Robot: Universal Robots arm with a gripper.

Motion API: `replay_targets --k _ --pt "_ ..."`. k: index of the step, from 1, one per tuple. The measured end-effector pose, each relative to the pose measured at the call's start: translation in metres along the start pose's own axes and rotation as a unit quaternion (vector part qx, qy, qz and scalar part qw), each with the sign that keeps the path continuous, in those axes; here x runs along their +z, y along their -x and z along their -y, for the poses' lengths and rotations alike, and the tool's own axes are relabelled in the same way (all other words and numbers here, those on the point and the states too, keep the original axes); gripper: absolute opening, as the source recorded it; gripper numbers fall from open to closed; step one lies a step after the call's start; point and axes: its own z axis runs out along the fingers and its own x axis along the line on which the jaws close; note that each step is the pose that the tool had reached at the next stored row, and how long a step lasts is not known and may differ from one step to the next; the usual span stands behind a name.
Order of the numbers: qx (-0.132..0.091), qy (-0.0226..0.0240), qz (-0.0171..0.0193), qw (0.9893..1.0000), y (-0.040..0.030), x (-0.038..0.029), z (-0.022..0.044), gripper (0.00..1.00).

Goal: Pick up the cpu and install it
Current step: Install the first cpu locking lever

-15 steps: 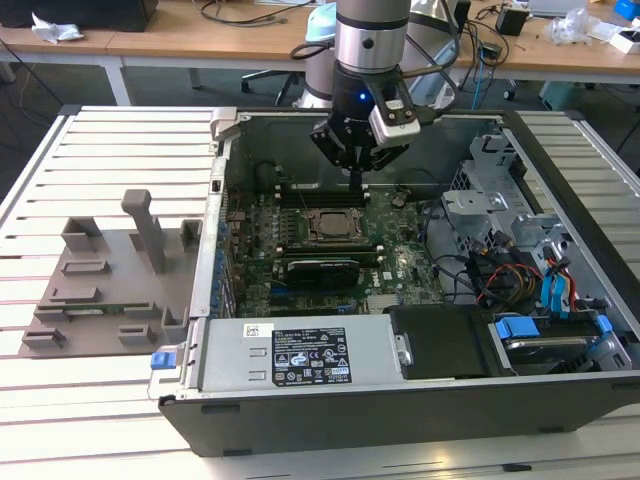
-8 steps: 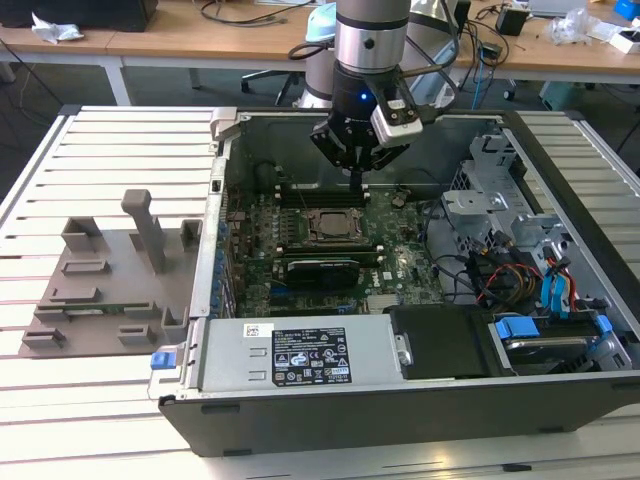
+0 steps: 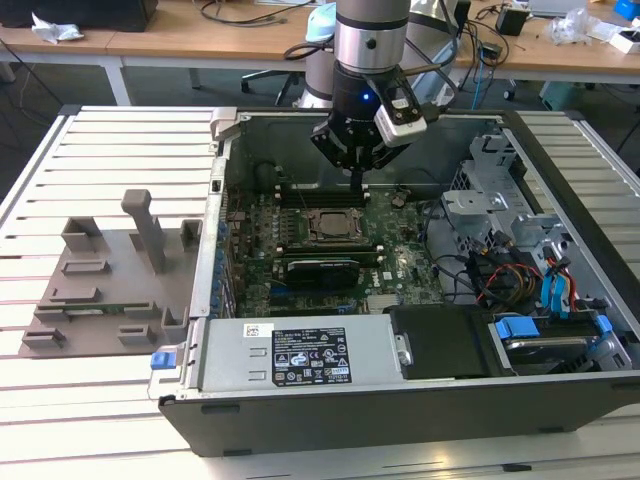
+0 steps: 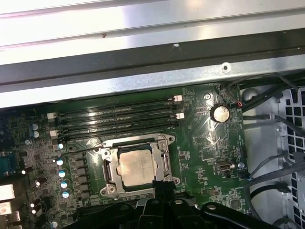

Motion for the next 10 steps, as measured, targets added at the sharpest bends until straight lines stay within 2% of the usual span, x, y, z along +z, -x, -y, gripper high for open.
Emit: replay_targets --k 10 --pt "-0.014 0.0007 0.0008 0.9999 0.0 0.0 0.0 0.11"
